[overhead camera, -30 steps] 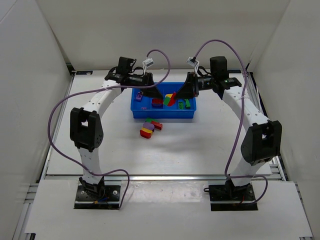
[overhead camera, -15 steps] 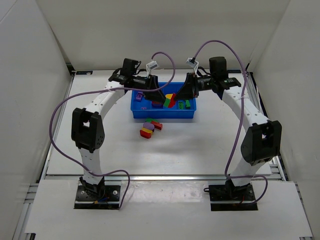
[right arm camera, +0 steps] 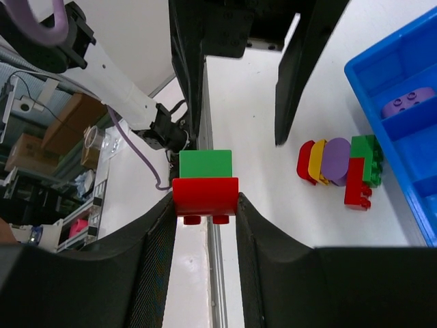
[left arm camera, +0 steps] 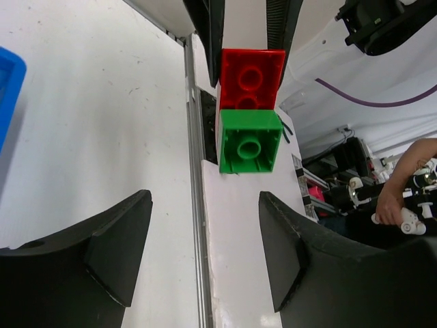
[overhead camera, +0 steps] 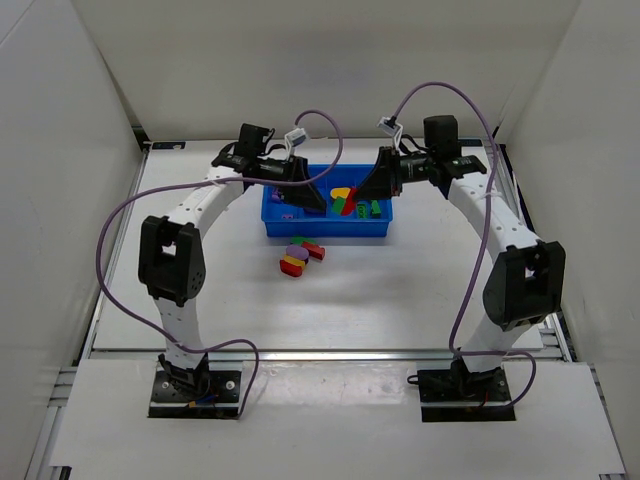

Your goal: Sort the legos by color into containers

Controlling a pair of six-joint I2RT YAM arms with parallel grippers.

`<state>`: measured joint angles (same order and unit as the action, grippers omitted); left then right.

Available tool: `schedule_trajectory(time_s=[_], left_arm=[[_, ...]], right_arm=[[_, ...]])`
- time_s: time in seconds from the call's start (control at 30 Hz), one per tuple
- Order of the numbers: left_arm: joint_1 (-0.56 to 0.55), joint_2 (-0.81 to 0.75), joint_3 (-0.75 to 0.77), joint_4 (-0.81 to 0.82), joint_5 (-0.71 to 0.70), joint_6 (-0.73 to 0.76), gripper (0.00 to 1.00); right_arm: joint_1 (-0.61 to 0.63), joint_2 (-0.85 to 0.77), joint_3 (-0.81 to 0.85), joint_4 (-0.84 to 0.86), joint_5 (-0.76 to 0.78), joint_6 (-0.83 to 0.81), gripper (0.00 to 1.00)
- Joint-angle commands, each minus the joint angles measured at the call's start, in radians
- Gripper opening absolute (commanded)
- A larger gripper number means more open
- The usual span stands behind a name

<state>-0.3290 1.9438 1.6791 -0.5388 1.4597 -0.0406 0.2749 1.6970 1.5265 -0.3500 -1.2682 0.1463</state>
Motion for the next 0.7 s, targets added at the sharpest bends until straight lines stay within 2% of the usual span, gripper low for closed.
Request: schedule_trajectory(time_s=[0.0, 0.67], left_arm=[[0.033, -0.049, 0.002, 0.007, 0.094, 0.01, 0.74], [0.018, 0.061, 0.103, 0.007, 0.114, -0.018, 0.78]], right_arm=[[-0.006, -0.03, -0.011, -0.023, -0.029, -0.037, 0.03], [-0.003, 0.139, 0.093, 0.082, -0.068, 0.09, 0.03]])
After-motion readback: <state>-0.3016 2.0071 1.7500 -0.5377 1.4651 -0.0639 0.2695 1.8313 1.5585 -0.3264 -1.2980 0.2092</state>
